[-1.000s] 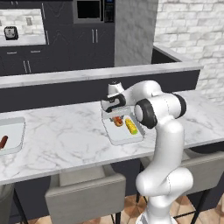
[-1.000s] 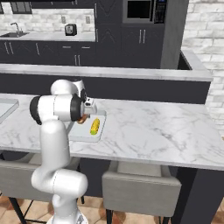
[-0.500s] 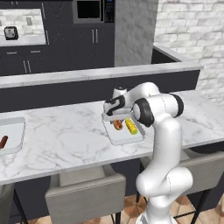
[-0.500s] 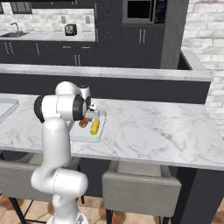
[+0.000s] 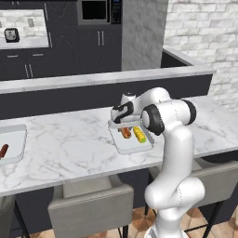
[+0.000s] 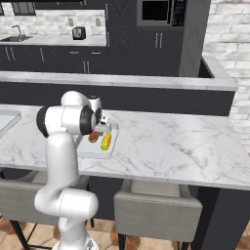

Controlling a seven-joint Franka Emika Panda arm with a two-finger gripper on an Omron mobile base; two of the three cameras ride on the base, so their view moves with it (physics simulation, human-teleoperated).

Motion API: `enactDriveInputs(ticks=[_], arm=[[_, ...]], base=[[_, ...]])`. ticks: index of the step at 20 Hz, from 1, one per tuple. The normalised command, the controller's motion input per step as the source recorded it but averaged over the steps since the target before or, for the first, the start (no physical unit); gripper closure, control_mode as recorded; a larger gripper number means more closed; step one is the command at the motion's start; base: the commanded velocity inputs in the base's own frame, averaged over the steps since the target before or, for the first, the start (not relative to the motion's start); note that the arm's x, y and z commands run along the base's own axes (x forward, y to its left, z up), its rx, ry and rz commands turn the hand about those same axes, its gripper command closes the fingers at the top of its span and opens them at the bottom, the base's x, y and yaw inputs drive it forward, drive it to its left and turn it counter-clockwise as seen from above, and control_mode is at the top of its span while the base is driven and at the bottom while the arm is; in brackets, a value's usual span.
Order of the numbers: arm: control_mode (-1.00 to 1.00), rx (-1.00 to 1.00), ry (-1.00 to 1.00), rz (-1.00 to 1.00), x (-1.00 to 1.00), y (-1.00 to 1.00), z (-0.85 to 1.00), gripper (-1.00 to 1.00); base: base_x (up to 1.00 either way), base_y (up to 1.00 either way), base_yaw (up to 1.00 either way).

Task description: Place one cooked food and one vegetable from the large plate to each tupperware container.

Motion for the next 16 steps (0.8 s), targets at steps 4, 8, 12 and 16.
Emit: enactDriveInputs(ticks=[4, 8, 12, 16], arm=[[-1.00, -0.06, 0.00, -0.02, -0.50, 0.00, 0.36, -1.00], [-1.00, 0.00, -0.07, -0.07, -0.86, 0.00, 0.42, -1.00], [-1.00, 0.00, -0.04, -0.04, -1.00, -0.03, 0.74, -1.00], [-1.00, 0.00, -0.02, 0.00, -1.00, 0.01, 0.78, -1.00]], base=[[0.00, 0.00, 0.00], [0.00, 0.00, 0.00], [0.00, 0.00, 0.00], [0.00, 0.00, 0.00]])
